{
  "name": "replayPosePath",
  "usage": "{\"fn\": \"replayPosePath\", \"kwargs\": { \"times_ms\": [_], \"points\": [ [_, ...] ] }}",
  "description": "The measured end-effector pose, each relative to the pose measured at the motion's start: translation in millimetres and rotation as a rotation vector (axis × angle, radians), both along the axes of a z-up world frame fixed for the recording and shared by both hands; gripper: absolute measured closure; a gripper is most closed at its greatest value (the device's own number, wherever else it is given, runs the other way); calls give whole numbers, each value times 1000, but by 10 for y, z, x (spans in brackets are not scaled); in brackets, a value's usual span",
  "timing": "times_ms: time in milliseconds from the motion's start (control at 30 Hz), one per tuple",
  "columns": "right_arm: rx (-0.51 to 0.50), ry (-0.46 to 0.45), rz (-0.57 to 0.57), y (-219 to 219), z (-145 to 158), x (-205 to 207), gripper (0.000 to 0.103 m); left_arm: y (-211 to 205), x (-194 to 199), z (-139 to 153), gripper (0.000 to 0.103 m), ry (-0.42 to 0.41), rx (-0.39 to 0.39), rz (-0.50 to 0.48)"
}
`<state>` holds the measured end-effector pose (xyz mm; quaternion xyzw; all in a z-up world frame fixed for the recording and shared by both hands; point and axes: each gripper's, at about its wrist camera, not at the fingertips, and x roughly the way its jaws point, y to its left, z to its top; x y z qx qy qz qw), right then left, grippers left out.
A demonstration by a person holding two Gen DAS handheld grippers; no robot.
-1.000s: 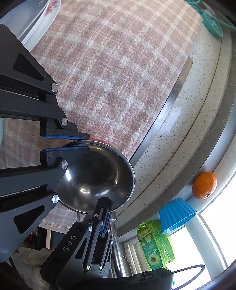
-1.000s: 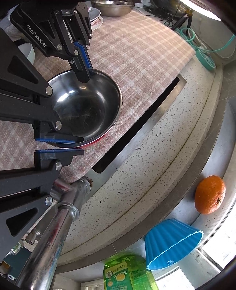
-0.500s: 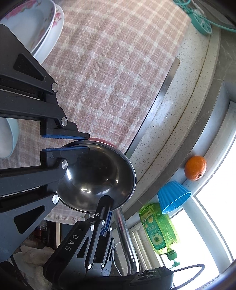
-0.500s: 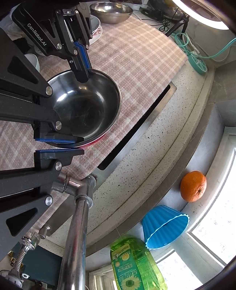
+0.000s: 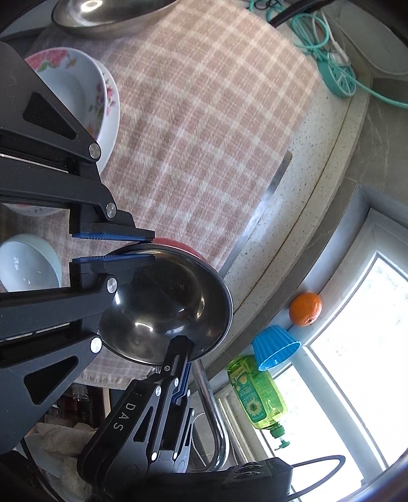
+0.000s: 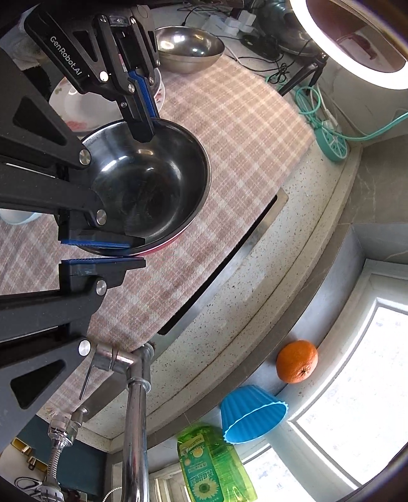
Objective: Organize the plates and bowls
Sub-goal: 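Lift the red-bottomed bowl with both grippers and carry it toward the large steel bowl, then lower the red-bottomed bowl into the large steel bowl with both grippers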
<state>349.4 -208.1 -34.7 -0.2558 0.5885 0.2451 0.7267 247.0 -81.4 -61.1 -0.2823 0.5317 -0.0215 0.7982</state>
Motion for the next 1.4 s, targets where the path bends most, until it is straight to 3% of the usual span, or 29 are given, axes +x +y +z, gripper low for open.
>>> {"fn": "replayPosePath", "kwargs": {
  "times_ms": [733, 1400],
  "points": [
    [85, 27, 98, 1262, -16, -728, 98, 1194, -847, 161, 97, -22, 46, 135],
    [146, 117, 190, 2215, -374, -1190, 98, 2013, -1427, 38, 97, 29, 82, 276]
  ]
}}
